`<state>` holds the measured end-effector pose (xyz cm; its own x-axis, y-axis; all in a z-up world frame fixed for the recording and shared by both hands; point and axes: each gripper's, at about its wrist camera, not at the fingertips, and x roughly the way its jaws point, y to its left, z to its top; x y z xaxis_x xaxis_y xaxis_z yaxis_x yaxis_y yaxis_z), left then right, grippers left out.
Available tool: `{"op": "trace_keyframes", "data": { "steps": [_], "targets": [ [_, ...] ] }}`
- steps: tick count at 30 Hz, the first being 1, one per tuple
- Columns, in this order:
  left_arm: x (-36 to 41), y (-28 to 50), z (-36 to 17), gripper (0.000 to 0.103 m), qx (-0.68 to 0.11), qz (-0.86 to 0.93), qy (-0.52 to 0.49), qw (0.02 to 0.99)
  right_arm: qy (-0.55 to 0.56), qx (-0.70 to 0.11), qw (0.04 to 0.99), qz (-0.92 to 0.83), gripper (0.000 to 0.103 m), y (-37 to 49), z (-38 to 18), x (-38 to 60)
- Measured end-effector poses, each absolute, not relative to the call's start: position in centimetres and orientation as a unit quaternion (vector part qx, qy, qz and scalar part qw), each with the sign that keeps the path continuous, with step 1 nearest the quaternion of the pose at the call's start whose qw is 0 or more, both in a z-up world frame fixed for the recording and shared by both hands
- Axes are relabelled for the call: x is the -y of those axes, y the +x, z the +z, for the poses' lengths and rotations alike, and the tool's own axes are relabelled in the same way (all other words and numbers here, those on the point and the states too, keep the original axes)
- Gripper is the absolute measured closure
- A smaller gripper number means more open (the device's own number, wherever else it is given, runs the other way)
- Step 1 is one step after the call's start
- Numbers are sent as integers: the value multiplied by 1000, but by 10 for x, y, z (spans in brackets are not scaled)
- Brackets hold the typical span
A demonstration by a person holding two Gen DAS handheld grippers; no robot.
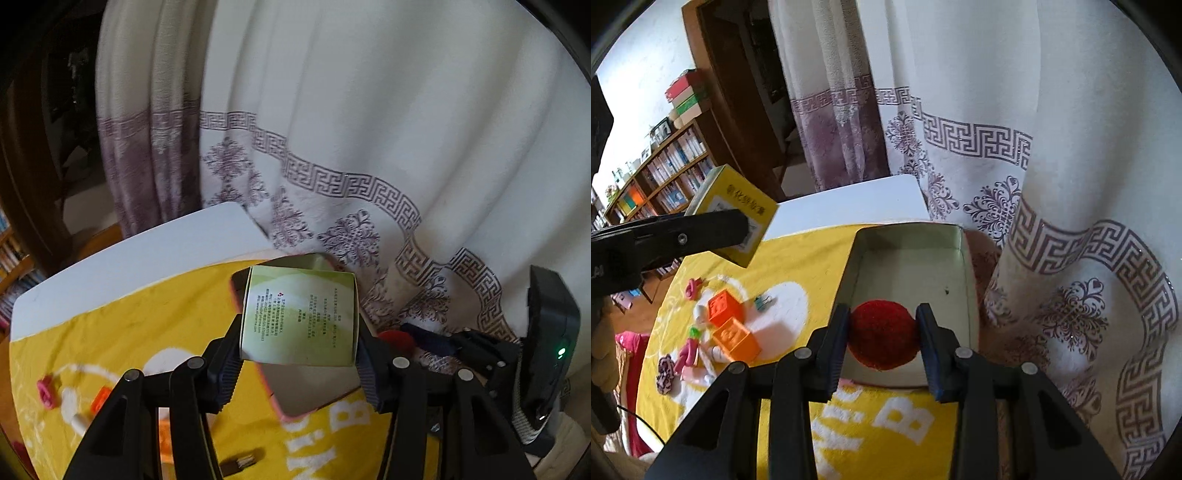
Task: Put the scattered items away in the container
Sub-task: 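Carry the box into the tin and open the left tool while the right tool drops the ball there, then withdraw both open tools from the tin back over the scattered toys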
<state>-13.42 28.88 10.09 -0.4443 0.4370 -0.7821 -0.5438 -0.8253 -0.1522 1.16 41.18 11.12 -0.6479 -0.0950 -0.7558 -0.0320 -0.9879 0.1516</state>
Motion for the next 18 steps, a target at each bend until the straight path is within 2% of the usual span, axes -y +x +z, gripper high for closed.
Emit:
{"op": "trace_keyframes", "data": {
  "steps": [1,2,4,18],
  "targets": [
    [-292,-137,101,32,-58,846,-443,290,418,79,19,-905,55,8,109,-415],
    [-294,-140,101,19,-54,848,-441,288,420,83,20,-904,44,5,106,-418],
    [-293,-142,106,18,-44,857,-430,281,422,91,17,-902,29,2,101,-424],
    [-235,-132,107,18,-41,873,-439,210,433,108,36,-894,26,5,91,-406]
  ]
}}
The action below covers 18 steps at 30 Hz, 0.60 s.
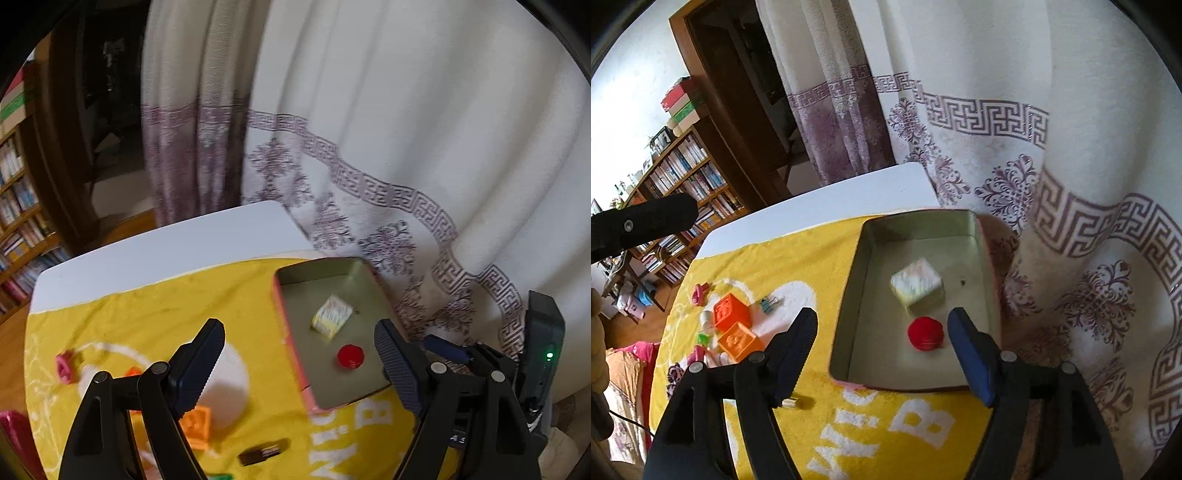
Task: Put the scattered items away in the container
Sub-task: 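Withdraw both open tools from the tin back over the scattered toys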
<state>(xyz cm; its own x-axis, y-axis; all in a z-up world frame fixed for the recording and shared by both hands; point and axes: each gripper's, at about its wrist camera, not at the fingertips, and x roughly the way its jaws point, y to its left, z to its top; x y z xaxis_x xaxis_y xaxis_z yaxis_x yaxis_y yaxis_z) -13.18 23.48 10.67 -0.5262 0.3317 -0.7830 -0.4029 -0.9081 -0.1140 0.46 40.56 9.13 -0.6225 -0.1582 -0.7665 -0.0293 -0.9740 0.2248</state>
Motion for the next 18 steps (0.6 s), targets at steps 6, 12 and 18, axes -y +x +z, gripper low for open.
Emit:
{"op": "trace_keyframes", "data": {
  "steps": [6,12,18],
  "targets": [
    [-194,-117,111,18,-51,885,-434,158,439,112,53,-890,25,12,91,-379],
    [-151,-101,115,18,-56,894,-430,116,445,102,74,-886,24,18,92,-342],
    [-108,-87,116,18,-52,897,-431,83,454,86,92,-882,24,23,92,-299]
  ]
}}
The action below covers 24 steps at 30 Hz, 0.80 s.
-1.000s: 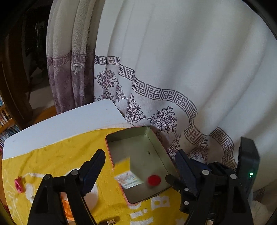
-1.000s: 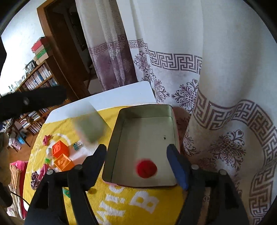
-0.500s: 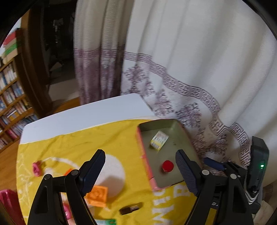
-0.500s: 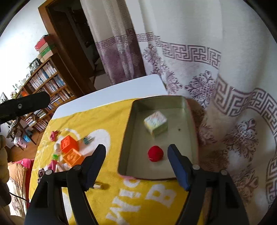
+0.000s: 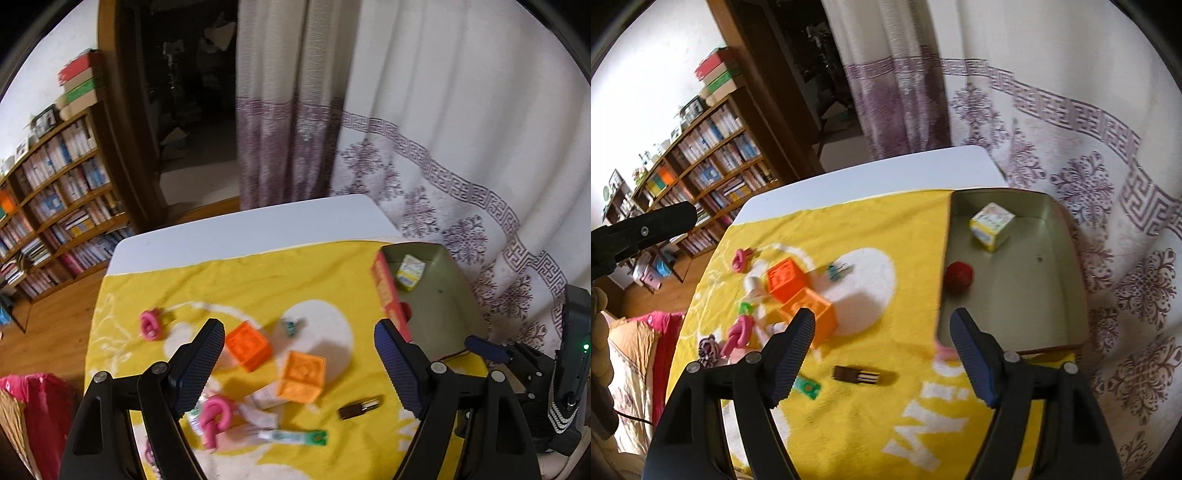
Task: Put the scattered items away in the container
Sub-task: 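Withdraw both open tools from the tin back over the scattered toys, then move the left tool to the leopard plush while the right tool approaches the black-and-silver tube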
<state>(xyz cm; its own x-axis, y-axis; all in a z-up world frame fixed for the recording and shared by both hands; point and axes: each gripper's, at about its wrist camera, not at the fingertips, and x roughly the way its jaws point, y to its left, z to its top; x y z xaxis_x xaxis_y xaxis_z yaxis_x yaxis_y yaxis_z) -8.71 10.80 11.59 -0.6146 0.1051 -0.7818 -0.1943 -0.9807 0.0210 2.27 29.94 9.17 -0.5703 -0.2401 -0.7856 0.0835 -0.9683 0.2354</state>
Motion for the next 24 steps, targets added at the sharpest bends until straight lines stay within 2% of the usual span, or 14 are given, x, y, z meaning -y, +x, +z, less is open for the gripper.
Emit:
{"op": "trace_keyframes", "data": {
  "steps": [24],
  "targets": [
    [37,-63,75,18,-9,874,-485,22,491,59,109,-862,24,29,70,-171]
  ]
}}
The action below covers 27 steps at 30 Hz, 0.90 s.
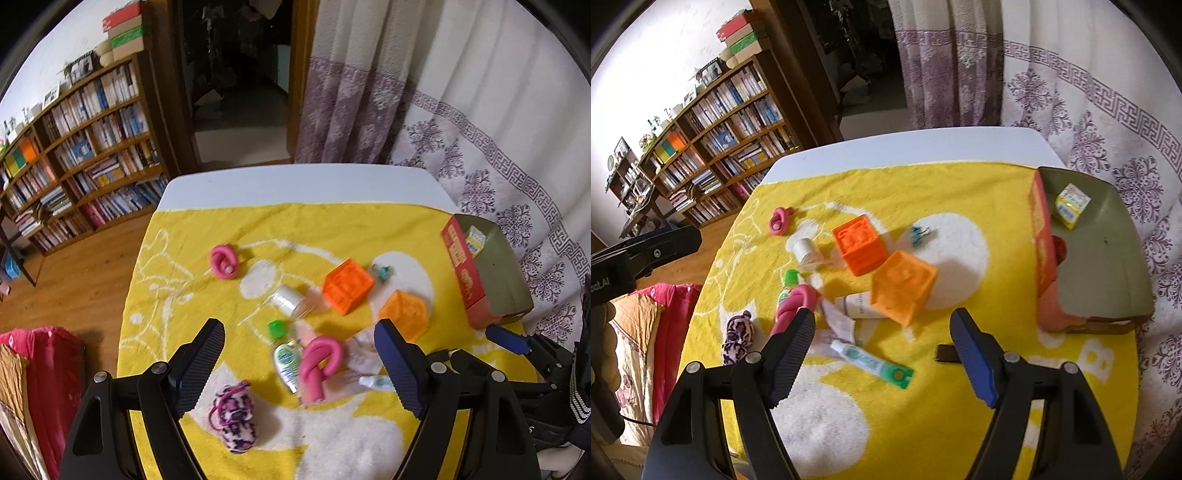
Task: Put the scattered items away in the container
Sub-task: 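Move the left tool to the leopard plush while the right tool approaches the black-and-silver tube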
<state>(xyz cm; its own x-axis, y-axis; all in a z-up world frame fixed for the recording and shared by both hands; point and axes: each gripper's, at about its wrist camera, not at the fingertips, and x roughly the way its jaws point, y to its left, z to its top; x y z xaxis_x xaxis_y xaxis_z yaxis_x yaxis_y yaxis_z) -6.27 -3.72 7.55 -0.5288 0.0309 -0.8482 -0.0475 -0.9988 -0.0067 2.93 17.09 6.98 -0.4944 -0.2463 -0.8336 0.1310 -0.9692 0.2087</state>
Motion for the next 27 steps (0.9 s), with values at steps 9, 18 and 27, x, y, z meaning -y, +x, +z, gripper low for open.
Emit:
{"op": "trace_keyframes", "data": {
  "steps": [9,18,27],
  "targets": [
    [87,-52,51,18,25,858,-513,4,498,59,104,-859,24,33,63,-147],
    [116,-36,7,18,38,827,-560,-20,512,66,91,-852,24,37,54,-142],
    [119,-36,-5,18,35,817,-575,-28,521,63,92,-846,24,38,48,-135]
  ]
}}
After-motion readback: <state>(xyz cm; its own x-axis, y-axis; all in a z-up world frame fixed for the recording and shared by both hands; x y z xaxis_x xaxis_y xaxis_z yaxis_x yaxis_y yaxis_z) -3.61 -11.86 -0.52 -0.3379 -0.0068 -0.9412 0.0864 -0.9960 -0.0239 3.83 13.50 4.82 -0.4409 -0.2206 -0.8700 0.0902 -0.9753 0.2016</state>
